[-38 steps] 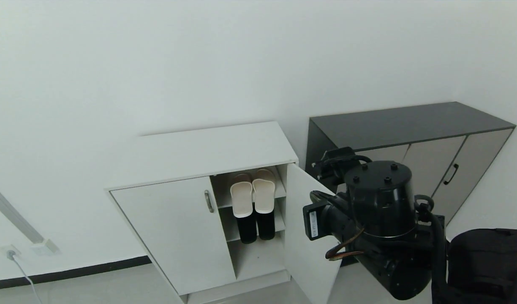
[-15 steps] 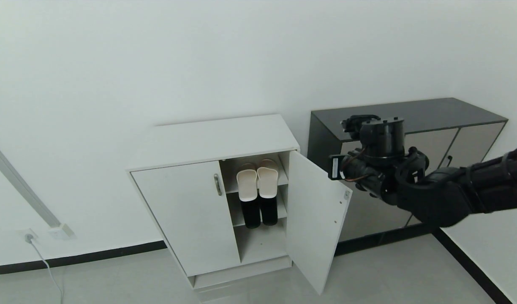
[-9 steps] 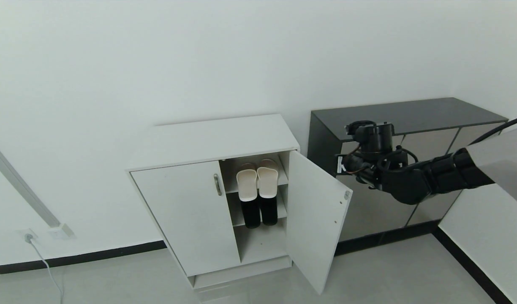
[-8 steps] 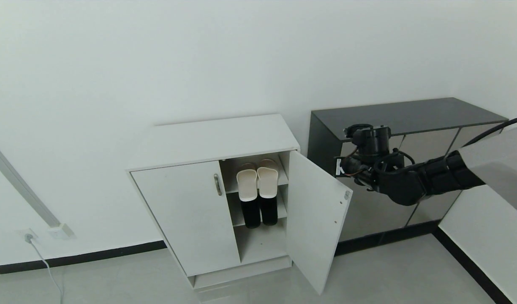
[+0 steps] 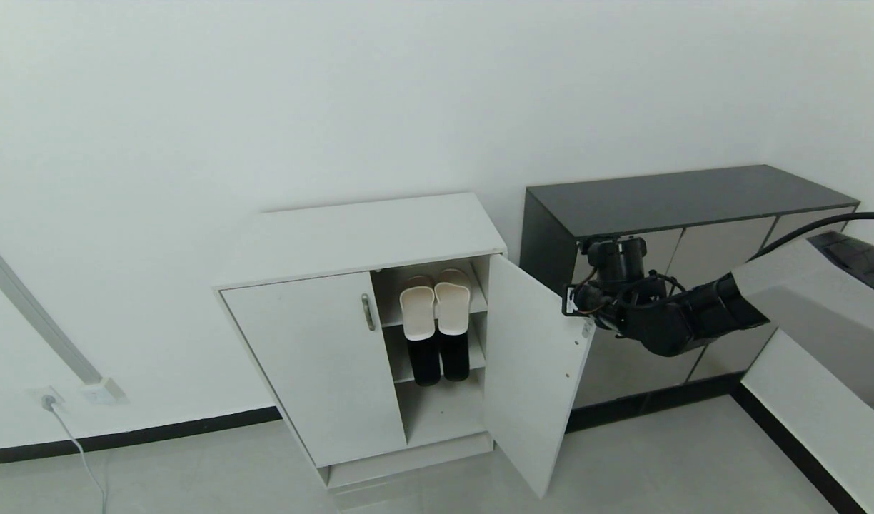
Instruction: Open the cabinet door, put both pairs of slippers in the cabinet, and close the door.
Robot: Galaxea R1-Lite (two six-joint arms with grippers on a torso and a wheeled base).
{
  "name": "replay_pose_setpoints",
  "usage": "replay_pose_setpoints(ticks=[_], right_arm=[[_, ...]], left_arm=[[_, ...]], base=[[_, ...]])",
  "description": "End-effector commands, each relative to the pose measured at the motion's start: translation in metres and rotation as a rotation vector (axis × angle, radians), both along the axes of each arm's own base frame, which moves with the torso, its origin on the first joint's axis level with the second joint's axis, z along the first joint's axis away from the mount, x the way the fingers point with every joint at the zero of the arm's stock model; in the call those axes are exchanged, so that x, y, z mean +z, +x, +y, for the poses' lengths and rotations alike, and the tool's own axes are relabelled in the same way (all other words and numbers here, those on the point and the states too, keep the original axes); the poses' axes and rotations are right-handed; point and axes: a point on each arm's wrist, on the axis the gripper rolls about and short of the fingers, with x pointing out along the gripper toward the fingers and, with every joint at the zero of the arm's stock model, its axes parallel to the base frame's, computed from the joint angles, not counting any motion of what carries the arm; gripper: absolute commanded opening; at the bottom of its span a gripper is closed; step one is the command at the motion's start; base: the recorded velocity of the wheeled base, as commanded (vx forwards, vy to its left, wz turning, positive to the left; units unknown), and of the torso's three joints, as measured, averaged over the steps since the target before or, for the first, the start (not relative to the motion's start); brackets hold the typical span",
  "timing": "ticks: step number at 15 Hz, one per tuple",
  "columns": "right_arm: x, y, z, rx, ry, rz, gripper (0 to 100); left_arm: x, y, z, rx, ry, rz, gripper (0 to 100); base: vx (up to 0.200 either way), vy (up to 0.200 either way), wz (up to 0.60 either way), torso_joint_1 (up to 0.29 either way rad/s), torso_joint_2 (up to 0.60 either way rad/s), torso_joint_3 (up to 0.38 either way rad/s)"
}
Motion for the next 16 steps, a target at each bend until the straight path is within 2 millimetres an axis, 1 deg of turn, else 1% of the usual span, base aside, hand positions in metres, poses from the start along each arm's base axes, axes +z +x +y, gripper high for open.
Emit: replay_pose_setpoints(ticks=[1,3,5,7,10,13,16], right_arm=[[-0.004,0.001,0.001,0.0,-0.003,0.007,0],[-0.005,0.0,0.002,0.003,-0.006,0.013,0],[-0.004,-0.004,0.007,0.017,-0.006,0.014,0],[-0.005,-0.013,0.015,0.04,-0.012,0.025,0],[-0.005,-0.04,0.036,0.106,-0.024,0.046,0],[0.005,-0.073,0.06,0.192,-0.024,0.044,0],[0.013,-0.094,0.072,0.245,-0.015,0.026,0]], left_arm=[[0.0,0.0,0.0,0.0,0.0,0.001,0],[0.0,0.0,0.0,0.0,0.0,0.001,0],[0.0,0.0,0.0,0.0,0.0,0.001,0],[0.0,0.0,0.0,0.0,0.0,0.001,0],[0.0,0.0,0.0,0.0,0.0,0.001,0],[0.0,0.0,0.0,0.0,0.0,0.001,0],[0.0,0.0,0.0,0.0,0.0,0.001,0]], base=[[0.0,0.0,0.0,0.0,0.0,0.0],[0.0,0.0,0.0,0.0,0.0,0.0],[0.0,0.0,0.0,0.0,0.0,0.0],[0.0,0.0,0.0,0.0,0.0,0.0],[0.0,0.0,0.0,0.0,0.0,0.0],[0.0,0.0,0.0,0.0,0.0,0.0],[0.0,0.0,0.0,0.0,0.0,0.0]])
